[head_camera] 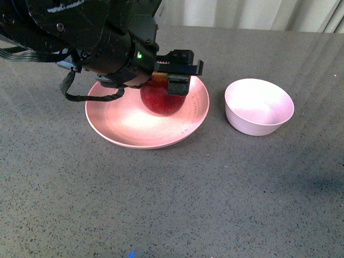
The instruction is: Move apple from plate to bowl
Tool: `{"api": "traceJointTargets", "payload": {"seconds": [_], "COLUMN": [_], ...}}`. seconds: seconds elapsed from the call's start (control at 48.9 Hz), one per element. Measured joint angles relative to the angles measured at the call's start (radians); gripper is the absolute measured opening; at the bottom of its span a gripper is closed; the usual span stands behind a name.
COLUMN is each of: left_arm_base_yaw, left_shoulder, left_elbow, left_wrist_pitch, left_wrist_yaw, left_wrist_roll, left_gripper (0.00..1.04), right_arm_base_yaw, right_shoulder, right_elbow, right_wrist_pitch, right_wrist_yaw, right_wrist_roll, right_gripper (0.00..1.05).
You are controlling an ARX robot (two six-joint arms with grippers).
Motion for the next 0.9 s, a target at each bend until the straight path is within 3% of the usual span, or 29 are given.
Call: {"api": "traceJointTargets", "payload": {"seconds": [0.47, 0.899], "left_arm_base_yaw": [-0.150, -0.243], "left_shoulder": [-0.087, 0.042], "left_elbow": [0.103, 0.226], "left_wrist_pitch": [-0.051, -0.092], "left_wrist_yaw": [0.019, 0.005], "left_wrist_roll": [-0.047, -0.060], "left_gripper": [0.71, 0.71], "right_arm_base_yaw": [0.000, 0.000], "right_shoulder": [0.000, 0.000], "right_elbow": [0.000, 0.000], "right_wrist_pitch": [0.000, 0.000], "right_wrist_yaw": [0.000, 0.000], "right_wrist_roll": [0.000, 0.000], "right_gripper": [0.96, 0.96]}}
